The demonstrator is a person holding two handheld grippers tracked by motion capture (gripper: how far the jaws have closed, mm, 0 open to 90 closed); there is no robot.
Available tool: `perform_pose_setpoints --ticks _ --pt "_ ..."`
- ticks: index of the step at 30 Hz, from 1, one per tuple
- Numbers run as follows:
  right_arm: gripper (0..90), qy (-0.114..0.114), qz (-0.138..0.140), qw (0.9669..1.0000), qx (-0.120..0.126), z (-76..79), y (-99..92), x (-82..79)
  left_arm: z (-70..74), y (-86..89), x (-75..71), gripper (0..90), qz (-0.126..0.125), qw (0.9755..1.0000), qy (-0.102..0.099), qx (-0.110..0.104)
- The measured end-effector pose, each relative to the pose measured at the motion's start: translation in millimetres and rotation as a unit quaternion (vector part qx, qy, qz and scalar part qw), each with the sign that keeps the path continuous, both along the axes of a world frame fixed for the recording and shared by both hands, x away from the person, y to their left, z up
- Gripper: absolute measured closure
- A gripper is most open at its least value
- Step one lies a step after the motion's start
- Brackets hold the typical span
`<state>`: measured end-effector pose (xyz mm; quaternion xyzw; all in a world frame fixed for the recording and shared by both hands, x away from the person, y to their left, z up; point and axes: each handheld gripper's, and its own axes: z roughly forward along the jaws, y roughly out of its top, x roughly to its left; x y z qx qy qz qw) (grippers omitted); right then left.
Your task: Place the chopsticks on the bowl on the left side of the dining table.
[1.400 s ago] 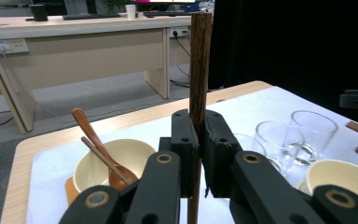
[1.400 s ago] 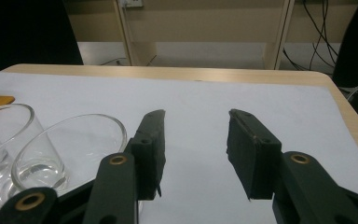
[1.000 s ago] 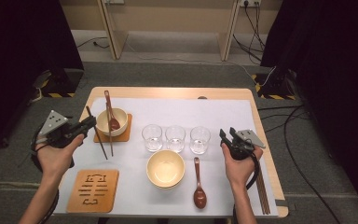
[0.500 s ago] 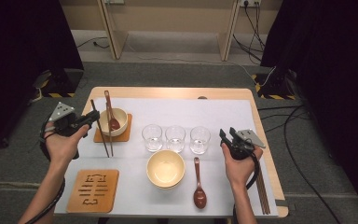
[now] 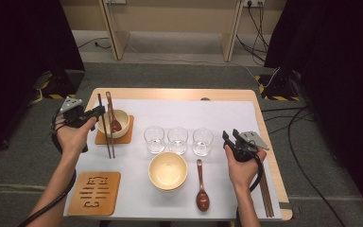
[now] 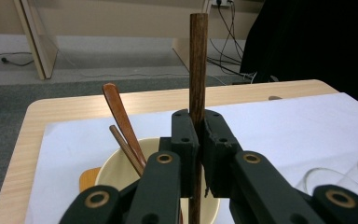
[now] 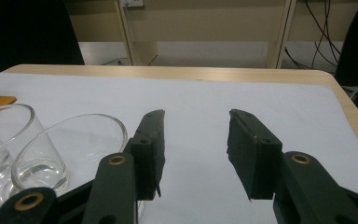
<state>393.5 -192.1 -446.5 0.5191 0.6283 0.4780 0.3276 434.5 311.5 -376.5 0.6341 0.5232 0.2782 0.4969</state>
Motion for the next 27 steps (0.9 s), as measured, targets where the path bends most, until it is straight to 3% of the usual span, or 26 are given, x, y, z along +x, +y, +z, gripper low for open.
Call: perform_pose_setpoints --ticks 11,16,19,27 --pt "56.6 -0.001 0.001 1.0000 -0.003 -0.3 -0.5 1.3 -7.3 0.3 32.5 83.4 0.040 0.9982 0.045 -0.007" --pt "56.6 -0.001 0.002 1.0000 -0.003 -0.6 -0.3 1.4 -11.8 -0.1 41.5 83.4 0.050 0.9972 0.054 -0.013" --pt "56.6 0.000 0.002 1.0000 -0.003 -1.1 0.0 1.6 -16.5 -0.9 48.1 83.4 0.067 0.9958 0.063 0.004" --pt "56.6 0.002 0.005 1.0000 -0.005 -2.4 3.0 2.2 -28.3 0.8 59.8 83.5 0.089 0.9911 0.099 -0.005"
